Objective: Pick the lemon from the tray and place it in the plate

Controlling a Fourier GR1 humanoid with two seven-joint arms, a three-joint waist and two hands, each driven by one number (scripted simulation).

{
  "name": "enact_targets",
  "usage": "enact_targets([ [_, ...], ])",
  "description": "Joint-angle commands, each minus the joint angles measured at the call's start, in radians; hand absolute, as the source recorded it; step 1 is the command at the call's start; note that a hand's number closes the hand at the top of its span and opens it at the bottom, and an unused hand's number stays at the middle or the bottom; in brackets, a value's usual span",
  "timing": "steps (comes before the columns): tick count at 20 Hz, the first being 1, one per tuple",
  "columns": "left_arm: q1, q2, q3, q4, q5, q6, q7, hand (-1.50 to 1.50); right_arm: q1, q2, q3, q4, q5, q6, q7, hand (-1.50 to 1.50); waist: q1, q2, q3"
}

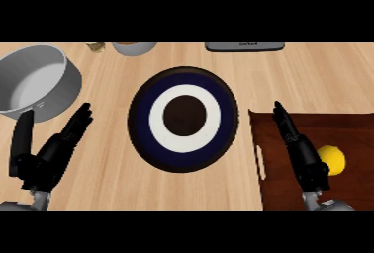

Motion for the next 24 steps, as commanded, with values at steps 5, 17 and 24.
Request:
enact_targets([
  [5,-0.016,-0.083,0.054,0.104,-0.031,0.162,0.126,0.0,-0.01,-0.105,-0.305,-0.126,-0.29,0.105,0.087,1.5,-0.015,-0.01,-0.022],
  [17,0.032,-0.176,0.011,0.103,-0.046,0.234,0.134,0.0,0.196,-0.048,-0.393,-0.011,-0.169,-0.046,-0.302,-1.5,-0.039,-0.017,-0.014],
  [24,-0.04,-0.208,0.004,0.167,-0.073,0.212,0.139,0.0,0.285,-0.332,-0.362,0.092,0.037,0.155,-0.333,-1.5,-0.006,-0.007,-0.024],
])
